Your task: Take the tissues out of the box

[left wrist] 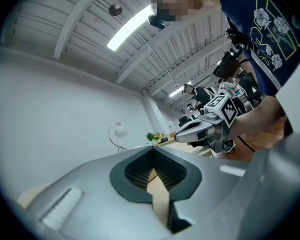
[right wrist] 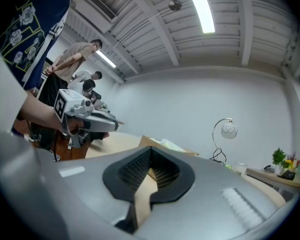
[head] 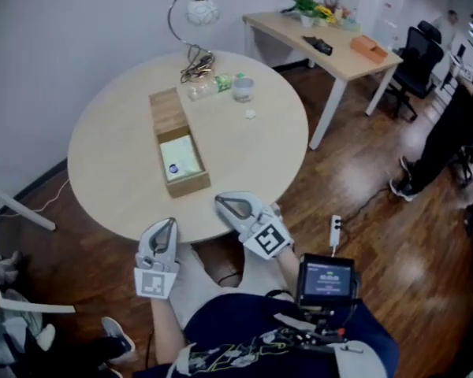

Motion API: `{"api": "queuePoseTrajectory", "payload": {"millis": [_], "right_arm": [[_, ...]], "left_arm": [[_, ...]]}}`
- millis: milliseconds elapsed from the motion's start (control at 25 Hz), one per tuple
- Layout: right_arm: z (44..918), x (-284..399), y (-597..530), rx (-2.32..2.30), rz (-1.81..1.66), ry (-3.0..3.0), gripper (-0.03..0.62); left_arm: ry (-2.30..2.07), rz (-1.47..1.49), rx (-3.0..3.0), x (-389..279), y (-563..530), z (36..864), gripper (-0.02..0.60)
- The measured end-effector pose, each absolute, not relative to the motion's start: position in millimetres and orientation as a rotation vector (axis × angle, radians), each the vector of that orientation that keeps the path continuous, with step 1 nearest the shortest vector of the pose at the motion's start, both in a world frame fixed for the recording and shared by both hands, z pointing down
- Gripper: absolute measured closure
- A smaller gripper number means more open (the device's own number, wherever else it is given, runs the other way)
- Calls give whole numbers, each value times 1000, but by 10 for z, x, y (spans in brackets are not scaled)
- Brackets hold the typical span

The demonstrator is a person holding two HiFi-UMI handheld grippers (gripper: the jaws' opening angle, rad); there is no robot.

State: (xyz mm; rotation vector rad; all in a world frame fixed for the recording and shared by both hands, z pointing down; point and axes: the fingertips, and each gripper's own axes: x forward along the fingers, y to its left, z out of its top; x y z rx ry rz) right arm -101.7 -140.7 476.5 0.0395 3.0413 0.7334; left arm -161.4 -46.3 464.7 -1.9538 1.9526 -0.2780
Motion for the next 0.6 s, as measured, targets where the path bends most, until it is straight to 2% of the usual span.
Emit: {"api": "queuePoseTrajectory", "payload": {"millis": [240,600], "right_arm": [[4494,-1122,-1435,35,905,2997,597],[4048,-1288,-1427,201,682,2937,595]], "left_arm": [[1911,-353,-1927,-1706,-484,4590,578],[1868,-335,-1907,-1658,-493,4563,578]]}}
